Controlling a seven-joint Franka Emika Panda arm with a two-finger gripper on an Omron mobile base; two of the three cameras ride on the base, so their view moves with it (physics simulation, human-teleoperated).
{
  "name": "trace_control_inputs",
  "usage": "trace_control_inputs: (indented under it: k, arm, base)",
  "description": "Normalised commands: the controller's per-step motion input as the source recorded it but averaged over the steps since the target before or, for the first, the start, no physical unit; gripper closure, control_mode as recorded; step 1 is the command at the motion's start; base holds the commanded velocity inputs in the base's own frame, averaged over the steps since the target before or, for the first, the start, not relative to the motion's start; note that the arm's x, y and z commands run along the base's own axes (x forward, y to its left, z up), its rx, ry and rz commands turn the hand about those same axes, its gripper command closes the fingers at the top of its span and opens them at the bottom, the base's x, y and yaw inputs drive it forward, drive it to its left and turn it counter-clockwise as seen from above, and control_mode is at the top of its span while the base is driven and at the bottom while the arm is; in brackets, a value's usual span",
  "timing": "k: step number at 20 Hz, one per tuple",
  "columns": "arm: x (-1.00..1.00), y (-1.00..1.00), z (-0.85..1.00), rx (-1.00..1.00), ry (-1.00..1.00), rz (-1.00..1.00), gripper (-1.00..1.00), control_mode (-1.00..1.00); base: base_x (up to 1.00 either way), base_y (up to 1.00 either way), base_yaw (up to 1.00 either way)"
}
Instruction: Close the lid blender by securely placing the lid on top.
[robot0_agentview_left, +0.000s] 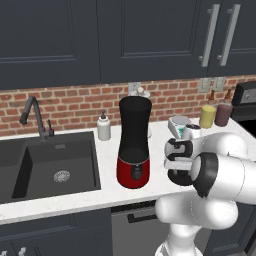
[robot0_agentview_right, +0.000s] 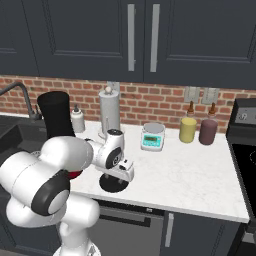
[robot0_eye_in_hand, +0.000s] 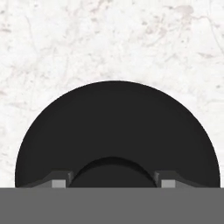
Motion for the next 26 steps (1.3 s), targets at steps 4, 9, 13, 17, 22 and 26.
trace_control_inputs:
  k: [4, 9, 13, 17, 22, 26]
  arm:
    - [0.00, 0.00, 0.32, 0.00, -0.01, 0.00, 1.00, -1.00]
    - [-0.09, 0.00, 0.87, 0.00, -0.06, 0.00, 1.00, -1.00]
    - [-0.13, 0.15, 0.98, 0.00, -0.15, 0.00, 1.00, -1.00]
    - [-0.15, 0.22, 1.00, 0.00, -0.09, 0.00, 1.00, -1.00]
    - [-0.23, 0.23, 1.00, 0.00, -0.03, 0.00, 1.00, -1.00]
    - [-0.41, 0.17, 0.99, 0.00, 0.00, 0.00, 1.00, -1.00]
  base:
    - [0.00, 0.00, 0.00]
    - [0.00, 0.00, 0.00]
    - [0.00, 0.00, 0.00]
    - [0.00, 0.00, 0.00]
    - [0.00, 0.00, 0.00]
    - [0.00, 0.00, 0.00]
